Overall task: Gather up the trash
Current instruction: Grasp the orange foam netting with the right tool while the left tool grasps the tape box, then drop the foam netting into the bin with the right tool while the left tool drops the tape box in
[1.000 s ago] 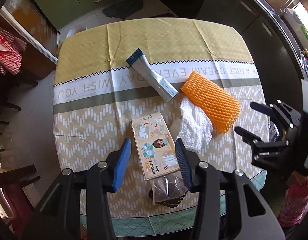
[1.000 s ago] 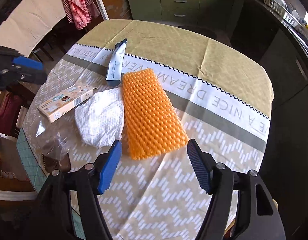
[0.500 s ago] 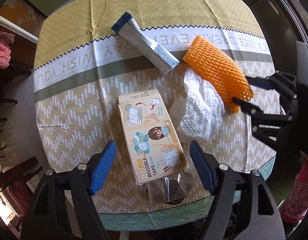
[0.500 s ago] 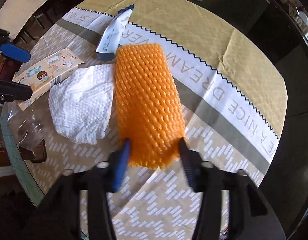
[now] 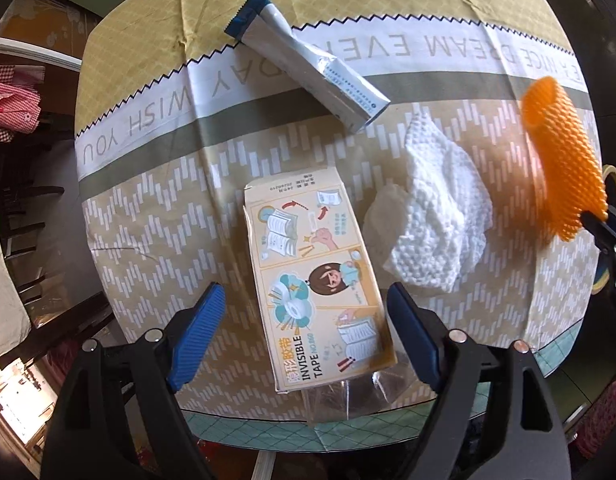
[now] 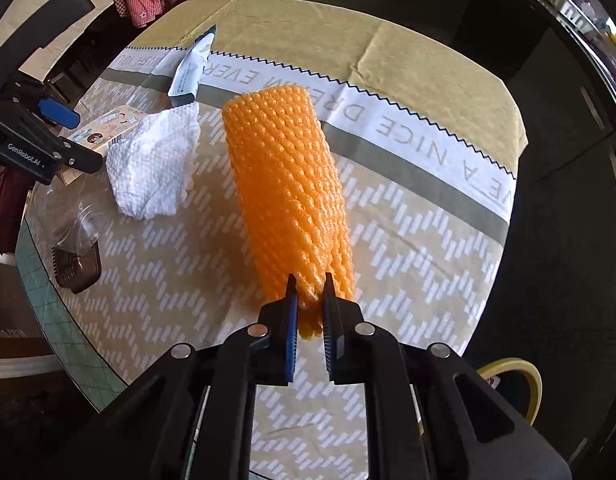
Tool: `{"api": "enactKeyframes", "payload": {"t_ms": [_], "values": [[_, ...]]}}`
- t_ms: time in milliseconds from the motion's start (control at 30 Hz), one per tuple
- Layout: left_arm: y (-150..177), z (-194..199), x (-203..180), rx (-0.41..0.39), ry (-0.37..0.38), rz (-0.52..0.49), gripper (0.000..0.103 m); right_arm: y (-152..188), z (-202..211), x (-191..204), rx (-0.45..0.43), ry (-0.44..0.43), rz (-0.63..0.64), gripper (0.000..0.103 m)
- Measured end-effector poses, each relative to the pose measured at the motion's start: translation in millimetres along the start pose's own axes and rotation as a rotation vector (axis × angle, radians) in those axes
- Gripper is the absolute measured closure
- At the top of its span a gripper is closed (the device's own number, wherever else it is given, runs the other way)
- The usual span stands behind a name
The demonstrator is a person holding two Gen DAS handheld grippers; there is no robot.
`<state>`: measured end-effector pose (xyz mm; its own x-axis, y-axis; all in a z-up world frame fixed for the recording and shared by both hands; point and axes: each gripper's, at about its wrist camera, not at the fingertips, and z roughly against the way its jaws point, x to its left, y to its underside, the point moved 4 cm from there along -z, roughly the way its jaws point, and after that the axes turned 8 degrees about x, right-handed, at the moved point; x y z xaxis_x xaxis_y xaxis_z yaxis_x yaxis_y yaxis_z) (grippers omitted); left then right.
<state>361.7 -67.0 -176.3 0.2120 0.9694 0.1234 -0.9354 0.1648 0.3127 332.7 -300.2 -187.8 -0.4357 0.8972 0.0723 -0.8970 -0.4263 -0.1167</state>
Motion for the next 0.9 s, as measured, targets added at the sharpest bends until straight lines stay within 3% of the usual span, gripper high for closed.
{"api": "enactKeyframes", "payload": {"t_ms": [67, 167, 367, 600, 767, 900], "values": [[-1.6, -4.2, 0.6, 0.011, -0.022, 0.016, 0.027, 9.8, 4.8, -5.4, -0.005, -0.015, -0.025, 0.091], [-1.8, -10.2, -0.4, 0.026, -0.025, 0.023, 0.049, 22.5, 15.3, -11.4, -0.023, -0.021, -0.049, 0.091], [1.8, -5.3, -4.7, -0.022, -0.02, 0.014, 0.049, 44.6, 47.4, -17.0, -0.096, -0.08, -0.097, 0.091], [14.2, 40.1, 2.9, -0.129, 0.002, -0.017, 0.049, 88.2, 88.8, -39.8, -0.187, -0.1, -0.169, 0.091], [33.6, 80.0, -17.2, -0.234, 0.012, -0.096, 0.049, 151.3, 96.1, -100.0, -0.195, -0.04, -0.341, 0.091], [51.7, 102.5, -69.3, -0.286, 0.032, -0.204, 0.049, 212.3, 76.5, -162.8, -0.136, 0.04, -0.521, 0.091]]}}
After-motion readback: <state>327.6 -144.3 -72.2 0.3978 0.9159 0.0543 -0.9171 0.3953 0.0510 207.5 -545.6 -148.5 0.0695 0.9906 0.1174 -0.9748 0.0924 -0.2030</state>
